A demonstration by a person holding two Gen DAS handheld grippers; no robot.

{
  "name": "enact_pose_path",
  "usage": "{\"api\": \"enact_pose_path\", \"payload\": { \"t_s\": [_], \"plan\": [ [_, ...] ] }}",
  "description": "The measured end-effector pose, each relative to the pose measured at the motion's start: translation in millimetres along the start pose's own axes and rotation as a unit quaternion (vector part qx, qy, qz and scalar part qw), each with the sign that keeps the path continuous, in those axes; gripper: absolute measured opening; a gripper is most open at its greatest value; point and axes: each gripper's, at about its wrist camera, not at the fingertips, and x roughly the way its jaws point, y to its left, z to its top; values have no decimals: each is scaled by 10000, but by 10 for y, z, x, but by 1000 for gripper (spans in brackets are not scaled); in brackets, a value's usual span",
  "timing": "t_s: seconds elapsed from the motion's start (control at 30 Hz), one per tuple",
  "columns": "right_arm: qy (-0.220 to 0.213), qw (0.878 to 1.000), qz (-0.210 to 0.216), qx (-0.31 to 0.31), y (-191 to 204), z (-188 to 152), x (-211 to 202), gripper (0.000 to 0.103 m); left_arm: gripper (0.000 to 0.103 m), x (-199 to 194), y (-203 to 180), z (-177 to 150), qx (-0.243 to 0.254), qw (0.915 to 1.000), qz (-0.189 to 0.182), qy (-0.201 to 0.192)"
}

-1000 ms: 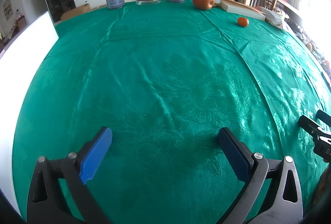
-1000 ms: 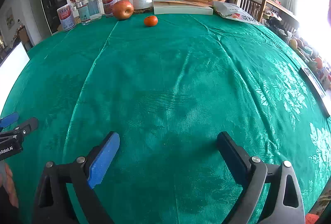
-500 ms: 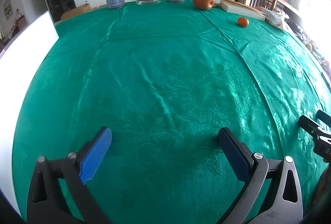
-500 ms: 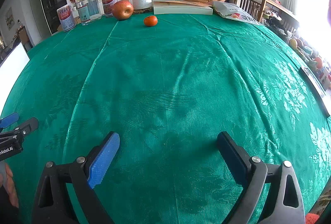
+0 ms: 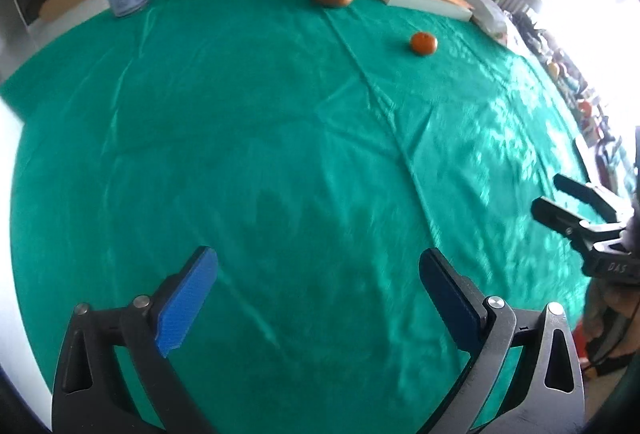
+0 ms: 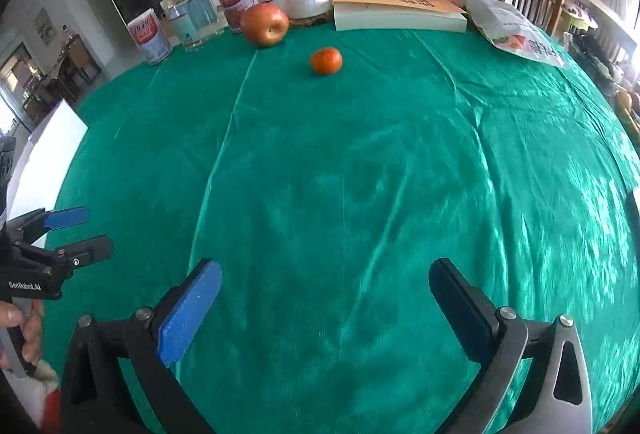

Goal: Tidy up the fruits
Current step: 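Grasp the red apple with the left tool while the right tool grasps the small orange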

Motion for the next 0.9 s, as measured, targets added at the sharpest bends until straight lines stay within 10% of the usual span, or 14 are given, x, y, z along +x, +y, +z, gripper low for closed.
{"api": "enact_pose_path", "payload": {
  "t_s": [0.17, 0.37, 0.7, 0.8, 0.9],
  "plan": [
    [636, 9904, 803, 930, -402, 933, 331, 103, 101, 194, 0, 1211, -564, 9956, -518, 544],
    [696, 9756, 1286, 1635, -702, 1522, 564, 103, 101, 500, -398, 2257, 631, 9977, 212, 162],
    [950, 9758, 1301, 1482, -883, 1618, 854, 103, 99, 1072, -508, 2582, 1160, 9915, 547, 222],
    [914, 9787, 1241, 1355, -846, 1742, 917, 103, 69, 1016, -479, 2597, 1112, 9927, 470, 11],
    [945, 9793, 1273, 1259, -758, 1877, 1006, 102, 67, 985, -385, 2609, 902, 9953, 325, -100]
  ]
}}
